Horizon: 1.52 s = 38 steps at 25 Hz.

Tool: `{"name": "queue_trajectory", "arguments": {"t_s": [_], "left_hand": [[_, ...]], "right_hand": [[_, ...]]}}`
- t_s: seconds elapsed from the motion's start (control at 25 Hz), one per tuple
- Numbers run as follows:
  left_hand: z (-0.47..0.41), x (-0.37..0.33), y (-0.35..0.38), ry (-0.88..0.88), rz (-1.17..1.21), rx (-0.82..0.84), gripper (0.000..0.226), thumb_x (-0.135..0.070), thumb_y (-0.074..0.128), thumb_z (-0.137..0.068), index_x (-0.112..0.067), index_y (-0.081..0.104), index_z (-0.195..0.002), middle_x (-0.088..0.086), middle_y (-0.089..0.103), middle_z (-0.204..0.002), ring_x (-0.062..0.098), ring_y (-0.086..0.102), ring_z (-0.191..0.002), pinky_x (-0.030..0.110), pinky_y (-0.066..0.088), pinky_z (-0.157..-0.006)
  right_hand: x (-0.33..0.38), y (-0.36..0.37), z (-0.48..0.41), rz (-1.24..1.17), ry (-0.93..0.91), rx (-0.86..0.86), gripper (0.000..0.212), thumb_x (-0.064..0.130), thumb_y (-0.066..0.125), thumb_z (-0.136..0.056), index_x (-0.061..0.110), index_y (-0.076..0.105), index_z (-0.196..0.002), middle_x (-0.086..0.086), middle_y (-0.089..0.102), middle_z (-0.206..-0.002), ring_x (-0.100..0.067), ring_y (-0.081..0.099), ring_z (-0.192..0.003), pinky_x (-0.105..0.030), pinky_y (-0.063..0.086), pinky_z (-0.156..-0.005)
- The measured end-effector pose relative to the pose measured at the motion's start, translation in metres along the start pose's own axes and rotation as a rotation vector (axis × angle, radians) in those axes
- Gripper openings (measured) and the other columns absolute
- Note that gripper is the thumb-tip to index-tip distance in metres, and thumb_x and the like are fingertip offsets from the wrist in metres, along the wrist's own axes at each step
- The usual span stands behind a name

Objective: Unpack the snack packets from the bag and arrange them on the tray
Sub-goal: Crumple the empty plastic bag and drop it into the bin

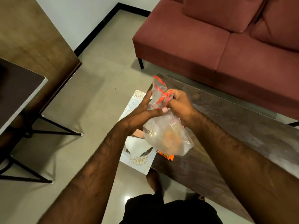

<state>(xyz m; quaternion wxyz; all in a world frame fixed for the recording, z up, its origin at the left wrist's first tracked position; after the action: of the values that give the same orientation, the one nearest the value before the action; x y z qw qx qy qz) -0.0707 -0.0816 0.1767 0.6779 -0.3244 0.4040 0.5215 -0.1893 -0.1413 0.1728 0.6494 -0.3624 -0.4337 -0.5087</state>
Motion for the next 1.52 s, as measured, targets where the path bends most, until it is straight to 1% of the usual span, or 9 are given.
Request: {"name": "queue_trajectory", "arguments": {"t_s": [0.16,0.28,0.44,0.6,0.76,1.04,1.2,1.36,1.52], "left_hand": [[-0.010,-0.019,-0.008,0.193,0.086,-0.268,0.051,0.003,0.068,-0.075,-0.027,0.062,-0.116,-0.003,0.072,-0.107,0.009,0.070,-0.093,0.029,0.055,-0.074],[-0.013,-0.013,-0.021,0.137,0.362,-0.427,0.022,0.002,0.064,-0.082,-0.002,0.062,-0.103,0.014,0.067,-0.096,0.022,0.062,-0.084,0.038,0.051,-0.079],[-0.020,-0.001,0.003,-0.012,0.727,-0.362,0.036,0.000,0.053,-0.087,0.016,0.057,-0.119,0.039,0.060,-0.118,0.039,0.059,-0.097,0.058,0.049,-0.102],[-0.023,-0.015,0.044,0.001,0.877,-0.214,0.038,-0.002,0.055,-0.078,0.000,0.063,-0.115,0.024,0.062,-0.112,0.035,0.061,-0.100,0.041,0.050,-0.089],[-0.017,-0.026,0.054,0.038,0.686,-0.261,0.034,0.012,0.046,-0.069,-0.003,0.064,-0.093,0.015,0.069,-0.082,0.025,0.067,-0.074,0.035,0.054,-0.075],[-0.007,-0.020,0.099,-0.181,0.330,-0.068,0.033,-0.045,0.063,-0.091,-0.026,0.068,-0.118,0.008,0.073,-0.109,0.026,0.073,-0.091,0.049,0.062,-0.075],[-0.002,-0.022,0.129,-0.151,0.399,-0.056,0.044,-0.015,0.072,-0.085,-0.028,0.061,-0.125,0.008,0.072,-0.113,0.032,0.070,-0.103,0.071,0.055,-0.078],[0.003,-0.034,0.167,-0.044,0.472,-0.185,0.053,0.016,0.046,-0.075,-0.021,0.065,-0.107,0.008,0.069,-0.093,0.031,0.064,-0.081,0.044,0.058,-0.061],[0.011,-0.032,0.237,-0.001,0.480,-0.195,0.055,0.021,0.039,-0.070,-0.019,0.062,-0.100,0.004,0.070,-0.082,0.019,0.065,-0.059,0.027,0.050,-0.052]], "right_hand": [[0.007,0.001,0.006,-0.116,0.001,0.032,0.035,-0.003,0.079,-0.078,0.009,0.072,-0.110,-0.017,0.076,-0.102,-0.022,0.070,-0.095,-0.037,0.059,-0.082],[0.013,-0.004,0.011,-0.113,0.006,0.125,0.067,0.001,0.075,-0.078,0.024,0.058,-0.139,-0.005,0.071,-0.123,-0.021,0.065,-0.117,-0.031,0.052,-0.093],[0.012,-0.004,0.027,-0.111,-0.003,0.264,0.090,0.018,0.080,-0.081,0.031,0.041,-0.161,-0.006,0.050,-0.161,-0.024,0.051,-0.148,-0.041,0.044,-0.122],[0.018,-0.017,0.038,-0.023,-0.070,0.253,0.068,-0.002,0.080,-0.088,0.014,0.056,-0.150,-0.013,0.067,-0.146,-0.030,0.065,-0.135,-0.044,0.051,-0.118],[0.023,-0.059,0.041,0.103,-0.151,-0.001,0.027,-0.010,0.083,-0.079,-0.001,0.076,-0.104,-0.008,0.076,-0.091,-0.014,0.068,-0.082,-0.027,0.060,-0.075],[0.013,-0.100,0.059,0.208,-0.152,-0.201,0.023,-0.005,0.077,-0.085,0.013,0.079,-0.071,0.002,0.078,-0.079,-0.009,0.073,-0.072,-0.029,0.061,-0.070],[0.015,-0.121,0.084,0.155,-0.149,-0.256,0.030,-0.013,0.068,-0.078,0.015,0.075,-0.076,0.008,0.075,-0.081,-0.002,0.072,-0.072,-0.024,0.059,-0.065],[0.011,-0.152,0.123,-0.164,-0.074,-0.162,0.049,-0.005,0.059,-0.065,0.020,0.071,-0.105,-0.001,0.074,-0.112,-0.013,0.070,-0.096,-0.026,0.057,-0.074],[0.000,-0.207,0.186,-0.092,-0.089,-0.107,0.059,-0.002,0.066,-0.092,0.021,0.059,-0.145,-0.008,0.058,-0.151,-0.021,0.060,-0.136,-0.036,0.051,-0.109]]}}
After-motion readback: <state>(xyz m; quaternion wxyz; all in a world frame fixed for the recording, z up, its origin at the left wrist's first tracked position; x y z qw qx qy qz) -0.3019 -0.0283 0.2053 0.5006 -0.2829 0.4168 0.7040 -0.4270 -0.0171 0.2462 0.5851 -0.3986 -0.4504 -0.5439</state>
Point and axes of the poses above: each hand's wrist, its own z-axis away from the middle knuckle, its own y-axis out of the palm, x = y × z, the point moved 10 cm from there along -z, towards the middle knuckle
